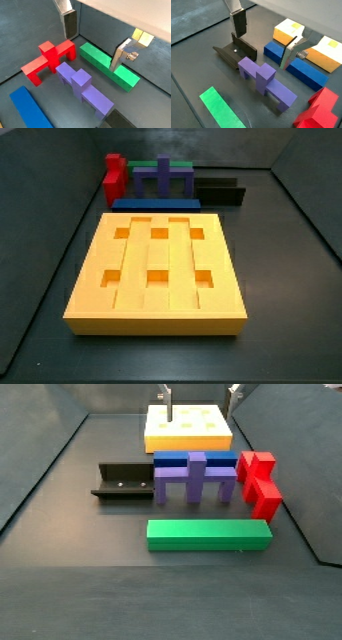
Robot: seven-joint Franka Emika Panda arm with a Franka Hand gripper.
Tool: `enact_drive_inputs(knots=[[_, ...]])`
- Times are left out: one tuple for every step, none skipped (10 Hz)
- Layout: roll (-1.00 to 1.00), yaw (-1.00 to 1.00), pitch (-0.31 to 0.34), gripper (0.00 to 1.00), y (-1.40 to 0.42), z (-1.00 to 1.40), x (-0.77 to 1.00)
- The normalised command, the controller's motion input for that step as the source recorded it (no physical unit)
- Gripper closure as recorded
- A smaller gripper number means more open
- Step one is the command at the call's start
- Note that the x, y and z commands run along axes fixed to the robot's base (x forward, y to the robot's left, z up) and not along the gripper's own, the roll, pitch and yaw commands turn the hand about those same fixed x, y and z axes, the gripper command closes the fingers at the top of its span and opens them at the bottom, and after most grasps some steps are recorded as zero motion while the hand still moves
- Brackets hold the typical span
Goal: Pick up the green object. Move up. Move to above the board. Insert the green object.
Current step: Pick up the green object.
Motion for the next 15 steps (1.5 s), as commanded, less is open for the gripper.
enact_drive_inputs(knots=[[0.0,0.0,0.003,0.0,0.0,-0.02,0.0],[0.0,-0.05,0.0,0.0,0.02,-0.01,0.0],[-0.09,-0.35,0.0,0.0,0.31,-0.05,-0.09],[-0.09,-0.67,0.0,0.0,0.23,-0.16,-0.14],[-0.02,-0.97,0.0,0.0,0.0,-0.24,-0.08],[0.0,-1.0,0.001,0.0,0.0,-0.22,0.0],[0.0,-1.0,0.01,0.0,0.0,-0.23,0.0],[-0.01,-0.99,0.0,0.0,0.01,-0.16,0.0],[-0.17,-0.45,-0.019,0.0,0.39,-0.1,-0.09],[-0.14,-0.48,-0.066,0.0,0.39,-0.2,-0.02],[-0.12,-0.53,-0.1,0.0,0.37,-0.11,0.0],[-0.1,-0.57,-0.106,0.0,0.38,-0.2,0.0],[-0.04,-0.74,-0.047,0.0,0.26,-0.31,0.0],[-0.01,-1.0,0.0,0.0,0.04,-0.44,0.07],[0.0,-1.0,0.019,0.0,0.03,-0.42,0.01]])
